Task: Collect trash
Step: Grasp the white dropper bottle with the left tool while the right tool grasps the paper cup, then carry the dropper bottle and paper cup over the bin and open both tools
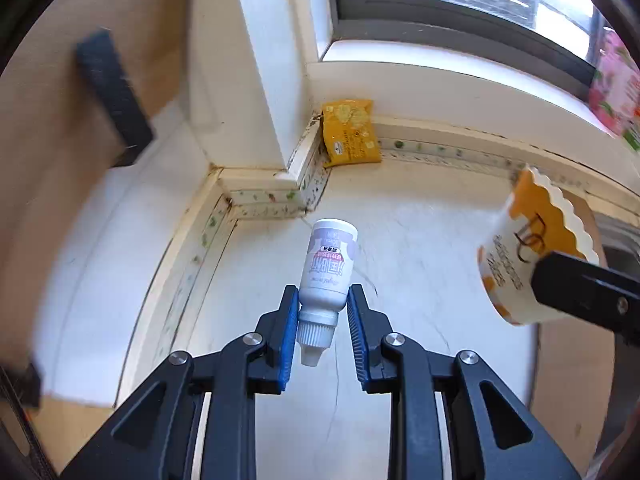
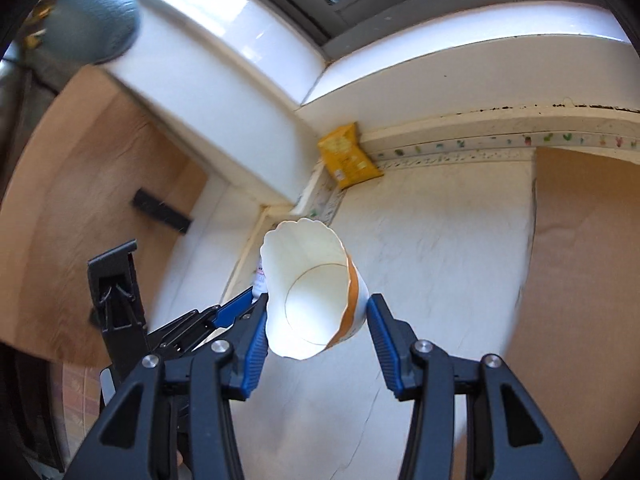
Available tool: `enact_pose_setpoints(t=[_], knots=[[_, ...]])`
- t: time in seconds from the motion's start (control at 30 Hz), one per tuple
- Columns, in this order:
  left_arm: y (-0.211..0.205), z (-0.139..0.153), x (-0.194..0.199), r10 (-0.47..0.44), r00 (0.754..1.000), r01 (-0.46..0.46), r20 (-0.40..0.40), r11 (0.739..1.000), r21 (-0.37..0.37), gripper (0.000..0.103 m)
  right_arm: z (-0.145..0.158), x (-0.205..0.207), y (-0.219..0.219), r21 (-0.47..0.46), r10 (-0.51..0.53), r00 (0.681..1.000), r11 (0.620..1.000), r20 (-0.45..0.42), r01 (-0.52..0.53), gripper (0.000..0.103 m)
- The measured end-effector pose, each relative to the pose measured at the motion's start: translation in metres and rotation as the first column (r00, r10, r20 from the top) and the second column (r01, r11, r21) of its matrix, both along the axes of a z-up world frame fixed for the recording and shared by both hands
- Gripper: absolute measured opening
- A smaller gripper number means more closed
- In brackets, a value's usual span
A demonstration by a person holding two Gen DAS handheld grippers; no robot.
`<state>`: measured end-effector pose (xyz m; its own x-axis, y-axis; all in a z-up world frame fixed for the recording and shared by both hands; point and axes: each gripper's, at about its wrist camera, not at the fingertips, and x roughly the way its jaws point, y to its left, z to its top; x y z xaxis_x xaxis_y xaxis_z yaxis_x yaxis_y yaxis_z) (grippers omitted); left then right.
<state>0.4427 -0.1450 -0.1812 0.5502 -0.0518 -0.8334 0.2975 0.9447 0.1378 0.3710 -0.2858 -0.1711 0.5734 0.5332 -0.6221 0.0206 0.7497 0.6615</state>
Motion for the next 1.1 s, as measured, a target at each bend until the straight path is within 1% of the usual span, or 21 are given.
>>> enact_pose_setpoints(t=[0.07,0.17,0.2,0.27,0.37,0.43,0.53,0.67,0.73,0.83,0.97,1.0,1.07,1.1], knots=[[0.008,0.016,-0.028,-0.024,1.000,0.024,0.001,1.000,0.001,0.022,0.013,-0.024,0.010,-0.005,0.012,1.000,1.000,0.020,-0.012,0.048],[0.020,0.033,-0.073,-0.055,0.998,0.055,0.012,0.998,0.002,0.022,0.035,-0.062,0.029,-0.043,0.018,0.998,0.999,0.053,-0.015,0.048],[0.025,0.040,-0.088,-0.064,0.998,0.064,0.016,0.998,-0.003,0.022,0.042,-0.072,0.036,-0.052,0.017,0.998,0.999,0.059,-0.014,0.048],[0.038,0.063,-0.113,-0.072,0.997,0.073,0.019,0.997,-0.015,0.022,0.056,-0.099,0.049,-0.068,0.016,0.997,0.998,0.074,-0.011,0.048],[0.058,0.080,-0.160,-0.077,0.997,0.078,0.027,0.996,-0.041,0.022,0.078,-0.146,0.070,-0.088,0.003,0.995,0.996,0.102,0.006,0.048],[0.072,0.087,-0.186,-0.082,0.996,0.084,0.034,0.995,-0.054,0.022,0.087,-0.174,0.084,-0.106,-0.015,0.993,0.994,0.117,0.027,0.048],[0.094,0.104,-0.243,-0.091,0.994,0.094,0.063,0.994,-0.047,0.022,0.100,-0.219,0.107,-0.132,-0.039,0.991,0.990,0.128,0.056,0.048],[0.124,0.108,-0.287,-0.092,0.993,0.097,0.078,0.993,-0.061,0.022,0.107,-0.273,0.140,-0.156,-0.054,0.990,0.985,0.128,0.074,0.048],[0.139,0.107,-0.307,-0.085,0.994,0.092,0.074,0.992,-0.088,0.022,0.106,-0.296,0.156,-0.178,-0.047,0.991,0.981,0.128,0.070,0.048],[0.159,0.092,-0.327,-0.065,0.997,0.071,0.047,0.989,-0.133,0.022,0.099,-0.327,0.180,-0.233,-0.034,0.993,0.971,0.113,0.060,0.048],[0.175,0.056,-0.350,-0.072,0.997,0.070,-0.005,0.980,-0.186,0.022,0.073,-0.358,0.208,-0.287,0.020,0.998,0.958,0.059,-0.002,0.048],[0.176,0.045,-0.355,-0.076,0.997,0.072,-0.017,0.979,-0.189,0.022,0.066,-0.365,0.212,-0.306,0.027,0.999,0.952,0.043,-0.013,0.048],[0.179,0.022,-0.363,-0.083,0.995,0.071,-0.054,0.978,-0.198,0.022,0.045,-0.376,0.219,-0.330,0.042,0.999,0.943,-0.002,-0.041,0.048],[0.180,0.008,-0.368,-0.089,0.993,0.072,-0.073,0.976,-0.205,0.022,0.029,-0.380,0.221,-0.338,0.050,0.998,0.939,-0.033,-0.058,0.048]])
